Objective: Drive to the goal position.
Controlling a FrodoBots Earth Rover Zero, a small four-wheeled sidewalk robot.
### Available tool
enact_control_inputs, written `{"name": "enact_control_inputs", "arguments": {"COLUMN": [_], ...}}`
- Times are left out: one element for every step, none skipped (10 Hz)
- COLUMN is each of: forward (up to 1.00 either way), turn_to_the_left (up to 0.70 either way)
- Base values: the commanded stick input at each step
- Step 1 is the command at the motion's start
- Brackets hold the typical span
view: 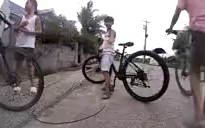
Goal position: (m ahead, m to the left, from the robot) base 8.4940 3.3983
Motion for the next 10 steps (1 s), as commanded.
{"name": "enact_control_inputs", "arguments": {"forward": [0.0,0.0,0.14,0.7,0.7,0.7,0.7,0.0,0.0,0.0], "turn_to_the_left": [0.0,0.0,0.0,0.0,0.0,0.0,0.0,0.0,0.0,0.0]}}
